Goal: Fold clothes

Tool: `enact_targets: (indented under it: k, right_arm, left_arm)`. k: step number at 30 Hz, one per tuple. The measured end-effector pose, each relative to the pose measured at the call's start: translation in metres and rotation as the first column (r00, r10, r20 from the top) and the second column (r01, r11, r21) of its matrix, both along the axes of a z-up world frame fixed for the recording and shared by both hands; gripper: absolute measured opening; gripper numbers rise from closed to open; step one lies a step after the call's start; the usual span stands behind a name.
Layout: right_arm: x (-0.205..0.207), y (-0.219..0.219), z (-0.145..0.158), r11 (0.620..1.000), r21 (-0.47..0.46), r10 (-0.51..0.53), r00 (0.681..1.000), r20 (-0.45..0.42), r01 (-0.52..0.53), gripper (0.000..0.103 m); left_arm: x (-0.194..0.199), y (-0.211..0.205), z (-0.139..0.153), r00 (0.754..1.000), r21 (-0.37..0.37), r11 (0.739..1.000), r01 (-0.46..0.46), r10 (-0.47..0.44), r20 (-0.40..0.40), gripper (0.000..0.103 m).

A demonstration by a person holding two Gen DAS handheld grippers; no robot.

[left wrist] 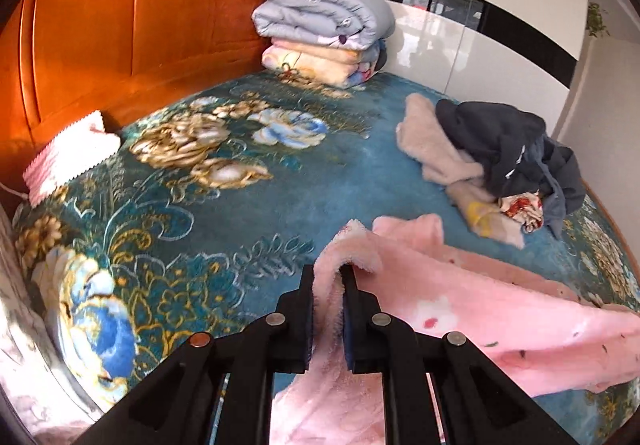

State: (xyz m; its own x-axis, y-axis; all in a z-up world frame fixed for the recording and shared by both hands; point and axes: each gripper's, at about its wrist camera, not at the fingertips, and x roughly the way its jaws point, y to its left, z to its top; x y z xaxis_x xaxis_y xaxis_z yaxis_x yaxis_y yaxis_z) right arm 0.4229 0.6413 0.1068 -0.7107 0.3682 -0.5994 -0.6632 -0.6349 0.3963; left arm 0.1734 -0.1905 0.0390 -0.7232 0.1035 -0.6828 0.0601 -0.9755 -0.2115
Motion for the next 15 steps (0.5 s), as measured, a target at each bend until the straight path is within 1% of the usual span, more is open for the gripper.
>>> enact_targets:
  k: [2,4,5,7,8,9,11,13,15]
  right_arm:
    - [0.001,0.006,-0.019,0.998,-0.052,-0.023,0.999,0.036,0.025,0.013]
    - [-0.001,0.009,-0.031,0.995,-0.087,-0.034,0.997,0.065,0.04,0.014]
    - [-0.002,0.009,-0.032,0.995,-0.09,-0.037,0.997,0.075,0.043,0.016]
    - [-0.002,0.009,-0.031,0.996,-0.073,-0.044,0.996,0.082,0.05,0.019]
    - [-0.002,0.009,-0.029,0.997,-0.062,-0.047,0.995,0.084,0.052,0.023]
    - [-0.001,0.008,-0.023,0.998,-0.044,-0.05,0.996,0.079,0.054,0.027]
    - [0.0,0.005,-0.009,0.998,-0.005,-0.066,0.996,0.067,0.066,0.041]
    - [-0.005,0.0,0.007,0.997,0.044,-0.065,0.996,0.057,0.062,0.045]
    - [-0.022,-0.011,0.023,0.995,0.101,-0.017,0.998,0.068,0.01,0.049]
  left_arm:
    - [-0.003,-0.005,-0.018,0.999,0.027,0.999,-0.02,0.018,0.051,0.012]
    - [-0.005,-0.005,-0.026,0.997,0.043,0.999,-0.02,0.017,0.072,0.015]
    - [-0.006,-0.004,-0.029,0.997,0.05,0.999,-0.018,0.014,0.08,0.016]
    - [-0.008,-0.003,-0.027,0.998,0.08,0.997,-0.006,0.0,0.07,0.018]
    - [-0.008,-0.004,-0.023,0.998,0.098,0.995,-0.002,-0.004,0.063,0.028]
    - [-0.009,-0.005,-0.018,0.998,0.113,0.994,-0.002,-0.004,0.056,0.047]
    - [-0.011,-0.007,-0.008,0.999,0.142,0.99,-0.005,0.0,0.033,0.069]
    - [-0.017,-0.005,0.005,1.0,0.159,0.987,-0.012,0.013,-0.001,0.071]
    - [-0.034,0.01,0.012,1.0,0.16,0.987,0.012,-0.012,0.002,0.076]
